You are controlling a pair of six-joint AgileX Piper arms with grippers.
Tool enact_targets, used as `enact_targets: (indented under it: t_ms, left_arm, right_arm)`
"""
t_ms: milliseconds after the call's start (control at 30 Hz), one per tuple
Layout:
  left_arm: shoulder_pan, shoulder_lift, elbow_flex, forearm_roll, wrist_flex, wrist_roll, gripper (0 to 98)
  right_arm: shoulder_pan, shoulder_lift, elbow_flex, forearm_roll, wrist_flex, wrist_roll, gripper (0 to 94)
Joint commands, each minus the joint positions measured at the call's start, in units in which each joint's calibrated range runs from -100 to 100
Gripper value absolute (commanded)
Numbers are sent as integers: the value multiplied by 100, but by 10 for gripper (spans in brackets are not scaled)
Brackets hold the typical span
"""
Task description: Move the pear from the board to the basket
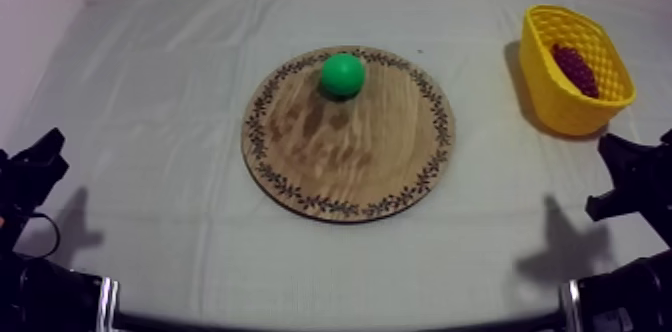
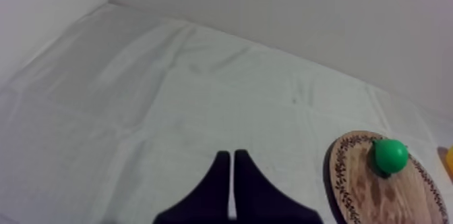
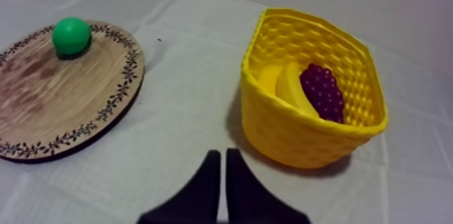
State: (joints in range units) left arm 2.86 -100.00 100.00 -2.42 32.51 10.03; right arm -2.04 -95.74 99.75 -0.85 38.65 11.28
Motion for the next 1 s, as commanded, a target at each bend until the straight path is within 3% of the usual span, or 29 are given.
enact_targets:
  t_ms: [0, 633, 967]
  left_arm:
    - [0, 0, 0, 0, -1, 1, 1]
    - [0, 0, 0, 0, -1, 1, 1]
    - [0, 0, 0, 0, -1, 1, 1]
  right_arm:
    - [-3, -2, 3, 0, -2, 12, 5]
    - [-30, -2, 3, -1, -42, 60, 6]
    - [-253, 319, -353, 57, -624, 260, 4]
